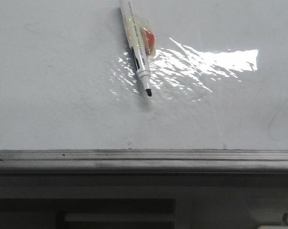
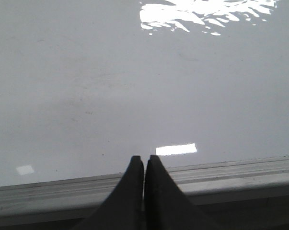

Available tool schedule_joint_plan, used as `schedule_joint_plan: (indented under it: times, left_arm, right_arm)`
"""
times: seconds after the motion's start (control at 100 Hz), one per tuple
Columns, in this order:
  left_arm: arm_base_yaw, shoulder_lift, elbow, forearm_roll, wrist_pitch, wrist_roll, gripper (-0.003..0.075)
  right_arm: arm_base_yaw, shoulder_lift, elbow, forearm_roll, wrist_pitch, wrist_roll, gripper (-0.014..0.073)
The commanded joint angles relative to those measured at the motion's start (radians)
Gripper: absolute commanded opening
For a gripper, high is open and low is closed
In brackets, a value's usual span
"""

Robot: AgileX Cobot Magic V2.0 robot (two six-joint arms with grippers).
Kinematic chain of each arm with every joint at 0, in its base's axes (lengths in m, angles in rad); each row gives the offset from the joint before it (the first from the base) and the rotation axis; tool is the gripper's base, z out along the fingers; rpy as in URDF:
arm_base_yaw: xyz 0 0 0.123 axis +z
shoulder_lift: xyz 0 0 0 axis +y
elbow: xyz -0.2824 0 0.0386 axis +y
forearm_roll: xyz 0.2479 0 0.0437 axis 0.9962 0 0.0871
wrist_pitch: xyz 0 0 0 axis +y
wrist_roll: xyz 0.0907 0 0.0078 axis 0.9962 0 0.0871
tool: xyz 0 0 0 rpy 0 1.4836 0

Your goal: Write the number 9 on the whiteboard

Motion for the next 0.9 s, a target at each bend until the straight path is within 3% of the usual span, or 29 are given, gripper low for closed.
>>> schedule_joint_plan:
  times: [0.0, 0.61, 0.89]
  left_arm:
    - [0.002, -0.027, 0.018, -0.012, -0.073, -0.010, -0.0020]
    - [0.002, -0.027, 0.018, -0.012, -0.073, -0.010, -0.0020]
    - [0.002, -0.027, 0.018, -0.012, -0.073, -0.010, -0.0020]
  right_arm:
    - [-0.009, -0.020, 0.027, -0.002, -0.010, 0.001, -0.0041]
    - [-0.009, -0.020, 0.027, -0.002, -0.008, 0.001, -0.0041]
    - [-0.009, -0.020, 0.027, -0.004, -0.099, 0.001, -0.0041]
